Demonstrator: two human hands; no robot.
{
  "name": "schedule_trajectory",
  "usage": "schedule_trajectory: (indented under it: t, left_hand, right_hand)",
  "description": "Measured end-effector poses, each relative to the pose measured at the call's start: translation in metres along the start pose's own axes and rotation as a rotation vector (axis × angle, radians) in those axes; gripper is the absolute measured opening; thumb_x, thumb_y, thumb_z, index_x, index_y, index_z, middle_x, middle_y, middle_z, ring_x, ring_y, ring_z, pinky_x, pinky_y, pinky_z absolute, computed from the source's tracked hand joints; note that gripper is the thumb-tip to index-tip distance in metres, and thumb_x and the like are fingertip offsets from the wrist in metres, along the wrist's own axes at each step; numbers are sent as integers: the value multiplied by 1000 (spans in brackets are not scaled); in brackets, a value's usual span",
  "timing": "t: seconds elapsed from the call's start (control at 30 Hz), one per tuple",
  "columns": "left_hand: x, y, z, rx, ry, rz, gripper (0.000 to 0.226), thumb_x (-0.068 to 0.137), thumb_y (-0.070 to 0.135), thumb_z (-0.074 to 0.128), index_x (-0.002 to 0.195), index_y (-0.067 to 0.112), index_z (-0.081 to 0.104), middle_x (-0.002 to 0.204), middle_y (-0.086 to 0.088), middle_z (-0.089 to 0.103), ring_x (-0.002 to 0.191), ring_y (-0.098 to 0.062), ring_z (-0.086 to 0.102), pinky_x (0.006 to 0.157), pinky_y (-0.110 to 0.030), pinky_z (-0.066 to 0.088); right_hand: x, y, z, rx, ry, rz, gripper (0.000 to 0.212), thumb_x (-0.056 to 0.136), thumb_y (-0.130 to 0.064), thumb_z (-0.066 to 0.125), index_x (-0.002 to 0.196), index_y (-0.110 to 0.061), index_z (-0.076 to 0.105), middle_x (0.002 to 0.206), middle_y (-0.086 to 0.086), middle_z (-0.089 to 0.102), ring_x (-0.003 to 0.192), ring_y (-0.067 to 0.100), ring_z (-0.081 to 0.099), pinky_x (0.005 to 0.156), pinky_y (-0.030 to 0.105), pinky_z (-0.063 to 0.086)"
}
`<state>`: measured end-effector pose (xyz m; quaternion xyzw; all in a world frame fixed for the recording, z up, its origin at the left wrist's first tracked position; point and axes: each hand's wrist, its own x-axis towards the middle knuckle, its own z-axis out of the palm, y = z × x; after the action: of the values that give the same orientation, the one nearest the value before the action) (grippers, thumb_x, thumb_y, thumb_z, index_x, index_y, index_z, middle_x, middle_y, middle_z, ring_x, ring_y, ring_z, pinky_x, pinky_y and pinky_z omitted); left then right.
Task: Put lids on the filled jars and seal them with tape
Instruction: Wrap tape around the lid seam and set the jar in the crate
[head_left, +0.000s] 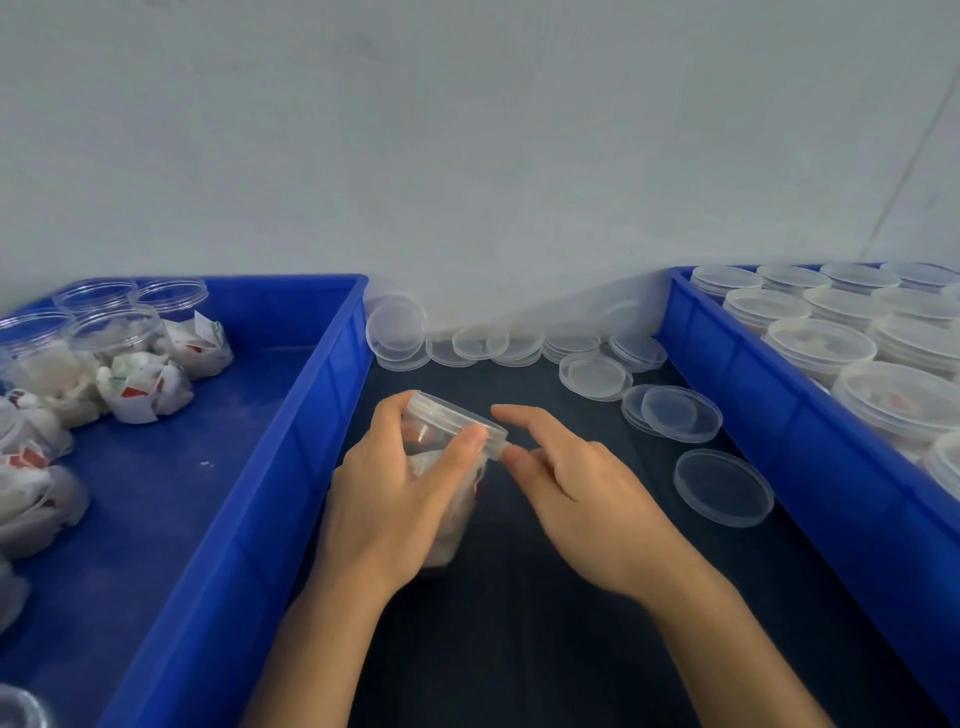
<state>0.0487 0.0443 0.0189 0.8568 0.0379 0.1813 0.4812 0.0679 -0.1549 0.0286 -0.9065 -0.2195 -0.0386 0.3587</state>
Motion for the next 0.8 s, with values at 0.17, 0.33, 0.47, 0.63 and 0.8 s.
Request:
schedule_trajectory:
  t: [0.17, 0.33, 0.47, 0.63, 0.8]
  left_hand:
    - [0, -1, 2, -157, -62, -40, 65, 75, 87, 59, 124, 45, 61, 110, 27, 72, 100, 6, 69, 88, -36, 59]
    - [-5, 2, 5, -311, -102, -45, 56, 78, 80, 62, 118, 40, 67, 108, 14, 76, 99, -5, 74, 91, -44, 61]
    - [-5, 3, 4, -396, -139, -32, 48, 83, 76, 60, 106, 35, 72, 104, 5, 75, 101, -16, 73, 97, -55, 58]
    - [-4, 2, 1, -454, -176, -66, 53, 100, 63, 45, 109, 20, 74, 108, -8, 76, 104, -29, 74, 98, -63, 56]
    - [-8, 4, 6, -285, -56, 1, 31, 97, 70, 39, 113, 58, 62, 111, 24, 69, 104, 4, 67, 90, -29, 53]
  right_hand:
    - [0, 1, -4, -62, -4, 13, 37, 111, -51, 37, 148, -53, 37, 67, -14, 58, 66, 8, 54, 65, 30, 39]
    - [0, 2, -5, -55, -16, 26, 37, 110, -53, 36, 146, -54, 40, 65, -21, 56, 67, 8, 53, 67, 31, 39]
    - [-2, 1, -6, -35, -13, 29, 32, 108, -56, 37, 139, -55, 45, 74, -14, 63, 72, 8, 58, 70, 32, 45]
    - [-2, 1, -5, -18, 10, 36, 28, 108, -55, 41, 134, -52, 50, 76, -25, 63, 72, 3, 57, 64, 28, 39]
    - [-4, -2, -4, -32, 35, 50, 29, 107, -58, 39, 133, -52, 50, 74, -25, 63, 71, 4, 57, 64, 27, 37]
